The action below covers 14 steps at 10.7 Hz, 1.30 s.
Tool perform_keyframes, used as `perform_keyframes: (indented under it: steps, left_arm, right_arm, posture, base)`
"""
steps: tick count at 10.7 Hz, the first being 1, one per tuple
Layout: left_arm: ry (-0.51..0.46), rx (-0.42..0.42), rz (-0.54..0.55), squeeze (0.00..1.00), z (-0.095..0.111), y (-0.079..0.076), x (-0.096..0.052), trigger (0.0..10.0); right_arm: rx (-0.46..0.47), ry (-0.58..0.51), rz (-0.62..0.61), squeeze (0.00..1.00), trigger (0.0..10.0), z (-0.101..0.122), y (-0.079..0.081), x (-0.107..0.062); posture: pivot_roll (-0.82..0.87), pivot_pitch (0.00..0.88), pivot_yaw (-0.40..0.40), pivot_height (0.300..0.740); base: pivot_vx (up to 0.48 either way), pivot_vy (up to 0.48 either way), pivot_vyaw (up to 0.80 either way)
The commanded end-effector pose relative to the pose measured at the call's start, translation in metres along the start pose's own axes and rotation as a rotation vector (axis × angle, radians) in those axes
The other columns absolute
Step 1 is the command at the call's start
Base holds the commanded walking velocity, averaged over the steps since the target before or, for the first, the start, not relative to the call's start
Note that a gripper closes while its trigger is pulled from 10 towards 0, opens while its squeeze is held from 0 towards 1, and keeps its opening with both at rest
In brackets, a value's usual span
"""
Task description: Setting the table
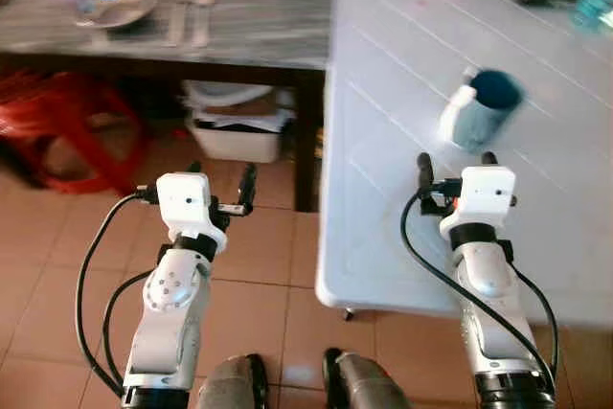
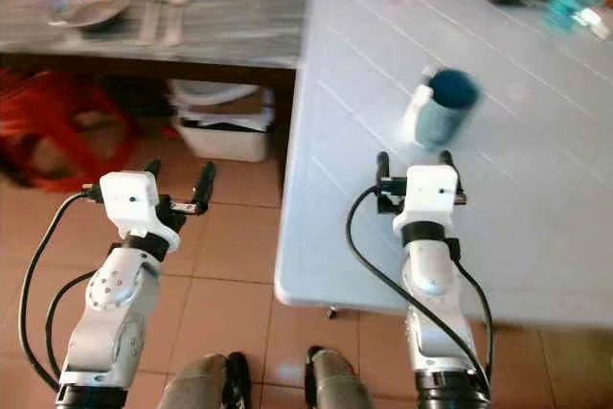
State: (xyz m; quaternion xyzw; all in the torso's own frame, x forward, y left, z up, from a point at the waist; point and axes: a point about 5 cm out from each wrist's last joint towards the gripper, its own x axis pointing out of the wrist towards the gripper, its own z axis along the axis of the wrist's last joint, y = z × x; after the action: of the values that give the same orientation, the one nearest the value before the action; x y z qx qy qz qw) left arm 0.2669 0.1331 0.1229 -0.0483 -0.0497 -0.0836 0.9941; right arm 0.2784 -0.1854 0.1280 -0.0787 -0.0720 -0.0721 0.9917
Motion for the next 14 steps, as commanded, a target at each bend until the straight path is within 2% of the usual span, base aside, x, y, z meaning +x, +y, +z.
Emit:
perform_keyframes:
  steps: [1,6,9,10,11,14]
  left_arm:
    - [0.002,0.003,-0.014,0.0,0.002,-0.001,-0.001,10.0]
    - [0.003,0.007,-0.015,0.0,0.003,-0.001,-0.001,10.0]
    - [0.002,0.009,-0.011,0.0,0.004,0.0,-0.001,10.0]
    - [0.003,0.009,-0.014,0.0,0.004,0.0,-0.001,10.0]
    - [0.004,0.01,-0.019,0.0,0.004,0.0,-0.001,10.0]
    - [0.005,0.011,-0.015,0.0,0.003,0.0,-0.001,10.0]
  right_arm:
    - [-0.005,0.007,-0.022,0.0,10.0,-0.001,-0.004,0.001]
    - [-0.019,-0.037,-0.029,0.0,10.0,0.008,-0.007,0.024]
    - [-0.053,-0.051,-0.066,0.0,10.0,0.011,-0.016,0.029]
    - [-0.055,-0.059,-0.065,0.0,7.8,0.012,-0.018,0.032]
    - [-0.076,-0.071,-0.071,0.0,0.0,0.015,-0.021,0.036]
    - [-0.08,-0.074,-0.077,0.0,0.0,0.015,-0.023,0.04]
  posture:
    - [-0.03,0.21,0.018,0.74]
    - [-0.02,0.213,0.021,0.74]
    - [-0.02,0.215,0.023,0.74]
    - [-0.02,0.216,0.025,0.74]
    - [-0.02,0.217,0.024,0.74]
    - [-0.01,0.218,0.024,0.74]
  base:
    - [0.0,0.0,-0.4]
    - [0.0,0.0,0.0]
    - [0.0,0.0,0.0]
    - [0.0,0.0,0.0]
    - [0.0,0.0,0.0]
    - [0.0,0.0,0.0]
